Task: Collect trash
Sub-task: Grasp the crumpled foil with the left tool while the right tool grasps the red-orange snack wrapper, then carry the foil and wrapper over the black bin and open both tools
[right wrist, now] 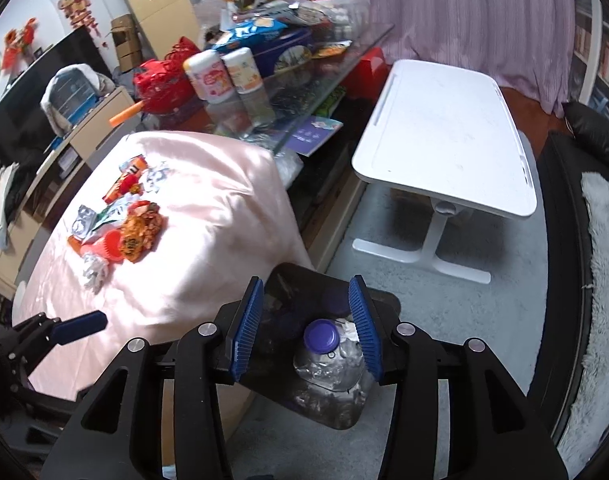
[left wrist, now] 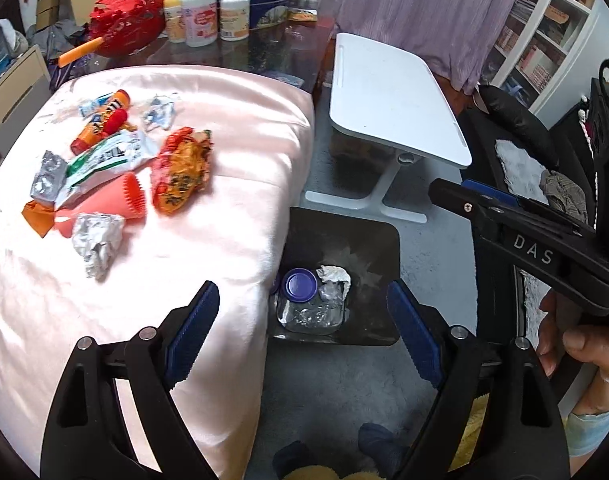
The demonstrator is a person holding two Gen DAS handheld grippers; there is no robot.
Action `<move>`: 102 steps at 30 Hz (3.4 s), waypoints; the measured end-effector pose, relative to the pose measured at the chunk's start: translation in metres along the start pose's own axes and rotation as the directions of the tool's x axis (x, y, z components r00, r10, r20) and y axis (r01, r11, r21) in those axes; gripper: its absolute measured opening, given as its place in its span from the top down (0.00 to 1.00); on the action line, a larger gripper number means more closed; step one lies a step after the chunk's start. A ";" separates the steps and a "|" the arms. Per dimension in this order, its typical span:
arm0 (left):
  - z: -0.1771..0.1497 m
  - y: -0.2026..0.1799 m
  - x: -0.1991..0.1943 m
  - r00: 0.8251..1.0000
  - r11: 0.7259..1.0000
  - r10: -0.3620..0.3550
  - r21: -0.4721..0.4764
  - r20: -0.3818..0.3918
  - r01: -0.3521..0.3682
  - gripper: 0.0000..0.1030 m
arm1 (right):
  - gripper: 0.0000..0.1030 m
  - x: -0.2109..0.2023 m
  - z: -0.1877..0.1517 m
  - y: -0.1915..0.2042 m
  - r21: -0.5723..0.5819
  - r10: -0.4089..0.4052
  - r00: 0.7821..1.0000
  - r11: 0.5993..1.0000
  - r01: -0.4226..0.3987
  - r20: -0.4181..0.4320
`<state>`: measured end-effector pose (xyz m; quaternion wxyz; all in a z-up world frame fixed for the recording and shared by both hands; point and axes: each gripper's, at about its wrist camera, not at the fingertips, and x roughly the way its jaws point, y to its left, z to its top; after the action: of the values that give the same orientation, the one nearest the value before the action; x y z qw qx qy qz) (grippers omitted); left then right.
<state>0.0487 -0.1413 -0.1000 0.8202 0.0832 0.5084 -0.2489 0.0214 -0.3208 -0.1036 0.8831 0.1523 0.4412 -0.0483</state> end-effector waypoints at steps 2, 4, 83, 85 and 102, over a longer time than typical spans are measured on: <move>-0.003 0.013 -0.011 1.000 0.999 0.021 -0.025 0.016 -0.021 0.21 | 0.55 -0.002 0.000 0.012 -0.020 0.006 1.000 1.000 -0.006 0.004; -0.008 0.030 -0.022 0.999 0.998 0.041 -0.055 0.029 -0.039 0.21 | 0.55 -0.003 -0.001 0.026 -0.038 0.016 1.000 0.999 -0.016 0.006; -0.017 0.041 -0.025 0.996 0.998 -0.044 -0.044 0.082 0.048 0.84 | 0.60 -0.004 0.000 0.059 -0.078 0.066 0.997 0.995 -0.063 0.033; -0.017 0.029 -0.019 0.995 0.997 -0.065 -0.033 0.075 0.068 0.84 | 0.60 -0.004 -0.002 0.046 -0.064 0.051 0.998 0.997 -0.049 0.028; 0.001 -0.023 0.062 0.993 0.995 -0.093 0.035 -0.073 0.096 0.84 | 0.60 0.037 -0.023 -0.028 0.020 -0.026 0.993 0.999 0.028 -0.115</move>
<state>0.0607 -0.1814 -0.1515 0.7871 0.0835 0.5357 -0.2943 0.0202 -0.3382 -0.1521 0.8539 0.1584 0.4926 -0.0561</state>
